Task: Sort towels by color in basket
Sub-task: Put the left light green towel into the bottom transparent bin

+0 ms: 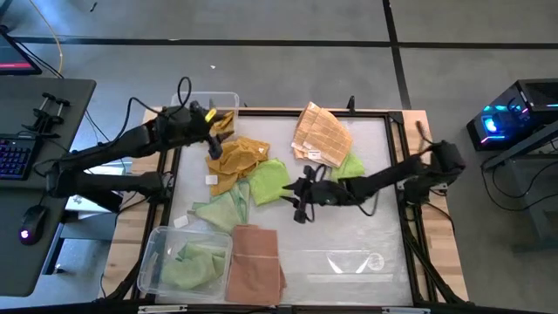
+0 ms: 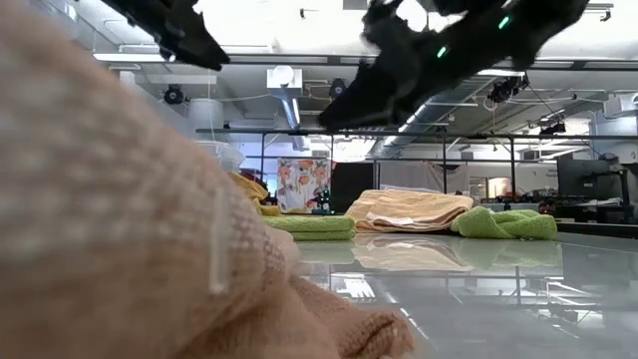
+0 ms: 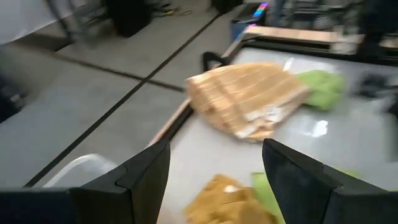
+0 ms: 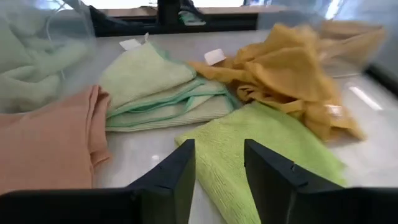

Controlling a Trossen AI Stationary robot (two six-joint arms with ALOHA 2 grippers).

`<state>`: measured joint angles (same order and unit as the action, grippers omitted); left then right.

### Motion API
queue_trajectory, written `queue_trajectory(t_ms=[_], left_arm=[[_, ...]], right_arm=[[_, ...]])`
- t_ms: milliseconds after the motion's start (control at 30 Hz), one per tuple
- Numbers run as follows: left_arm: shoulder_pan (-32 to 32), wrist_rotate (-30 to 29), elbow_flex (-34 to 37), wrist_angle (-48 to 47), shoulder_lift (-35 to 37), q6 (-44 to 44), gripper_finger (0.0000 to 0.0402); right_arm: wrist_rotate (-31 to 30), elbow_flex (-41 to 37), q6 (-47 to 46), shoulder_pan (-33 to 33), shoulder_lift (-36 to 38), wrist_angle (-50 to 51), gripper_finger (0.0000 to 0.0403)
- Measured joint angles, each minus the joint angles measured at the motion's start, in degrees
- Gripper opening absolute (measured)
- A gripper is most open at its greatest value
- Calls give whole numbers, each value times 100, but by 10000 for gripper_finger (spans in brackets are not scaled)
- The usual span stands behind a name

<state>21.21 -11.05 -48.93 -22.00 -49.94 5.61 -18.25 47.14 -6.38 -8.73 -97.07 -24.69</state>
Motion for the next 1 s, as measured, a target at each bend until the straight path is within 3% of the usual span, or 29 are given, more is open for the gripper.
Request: queue_trajectory(t_ms=[100,233,400,567,800,900,1000], left_arm=[[-504,-1,0,-16,14,35,243],[-1249,-50,51,-30,13,237,243],[-2145,-1055,127,-76,14,-353,243],[-2962,-1742,550,460,9,-388,243],[-3719,-1971,1559,2226,-145,175,243],[-3875,-1984,1886,3110,-301,450,243],[-3970,-1850,2085,3675,-512,833,243]], right_arm=[[668,137,89,429,-523,-258,177],[1113,610,159,834,-1210,-28,211],[1360,1297,399,1030,-1869,873,211],[1385,1759,404,1140,-2180,1453,164],[1076,1794,499,1038,-2115,1979,20],[715,1602,517,836,-1973,1911,20],[390,1003,452,587,-1661,1239,24]])
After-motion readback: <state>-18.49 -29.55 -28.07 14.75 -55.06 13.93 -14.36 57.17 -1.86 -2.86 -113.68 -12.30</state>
